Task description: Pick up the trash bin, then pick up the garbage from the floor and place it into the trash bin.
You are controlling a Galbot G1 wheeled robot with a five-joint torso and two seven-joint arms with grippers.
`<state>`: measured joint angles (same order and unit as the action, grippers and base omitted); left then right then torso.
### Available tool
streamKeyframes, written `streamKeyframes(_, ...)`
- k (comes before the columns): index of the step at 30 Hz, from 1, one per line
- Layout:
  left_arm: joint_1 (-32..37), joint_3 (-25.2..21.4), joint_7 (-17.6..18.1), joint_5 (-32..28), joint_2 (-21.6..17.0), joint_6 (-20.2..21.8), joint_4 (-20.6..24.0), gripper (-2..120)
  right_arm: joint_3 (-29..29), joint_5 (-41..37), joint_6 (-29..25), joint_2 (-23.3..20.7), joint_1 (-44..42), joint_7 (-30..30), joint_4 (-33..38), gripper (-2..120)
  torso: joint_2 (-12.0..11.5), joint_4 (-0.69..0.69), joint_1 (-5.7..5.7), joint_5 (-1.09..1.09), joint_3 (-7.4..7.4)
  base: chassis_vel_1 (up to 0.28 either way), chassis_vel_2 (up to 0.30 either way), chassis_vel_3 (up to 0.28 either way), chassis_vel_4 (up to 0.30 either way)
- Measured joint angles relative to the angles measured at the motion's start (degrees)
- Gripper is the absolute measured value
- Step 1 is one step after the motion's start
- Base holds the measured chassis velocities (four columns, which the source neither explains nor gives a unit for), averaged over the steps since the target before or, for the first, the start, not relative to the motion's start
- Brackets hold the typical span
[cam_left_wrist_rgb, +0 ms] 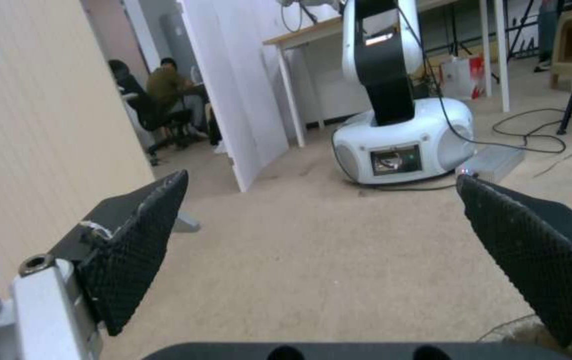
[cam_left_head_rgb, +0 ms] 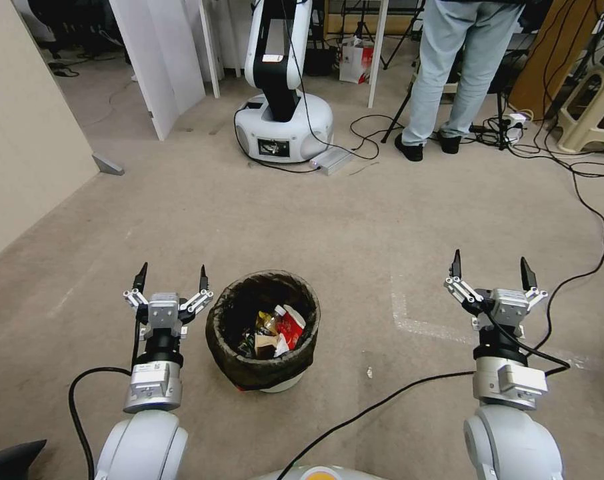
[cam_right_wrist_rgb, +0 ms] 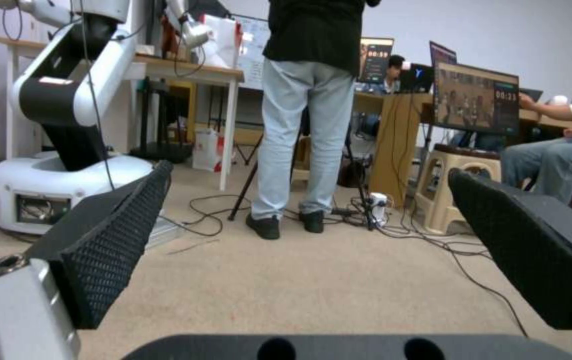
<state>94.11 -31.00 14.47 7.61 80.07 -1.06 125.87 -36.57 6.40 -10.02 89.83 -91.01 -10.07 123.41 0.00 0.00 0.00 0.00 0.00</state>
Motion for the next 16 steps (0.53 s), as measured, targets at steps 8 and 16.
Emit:
streamKeyframes(8, -0.01, 0.00, 0.00, -0.04, -0.01, 0.06, 0.02, 100, 0.00, -0.02, 0.00, 0.00, 0.00, 0.01, 0.00, 100, 0.00, 0.00, 0.00, 0.00, 0.00, 0.000, 0.000, 0.000, 0.000)
streamKeyframes(16, -0.01, 0.00, 0.00, -0.05, -0.01, 0.10, 0.07, 100, 0.00, -0.02, 0.01, 0.00, 0.00, 0.01, -0.01, 100, 0.00, 0.00, 0.00, 0.00, 0.00, 0.000, 0.000, 0.000, 0.000)
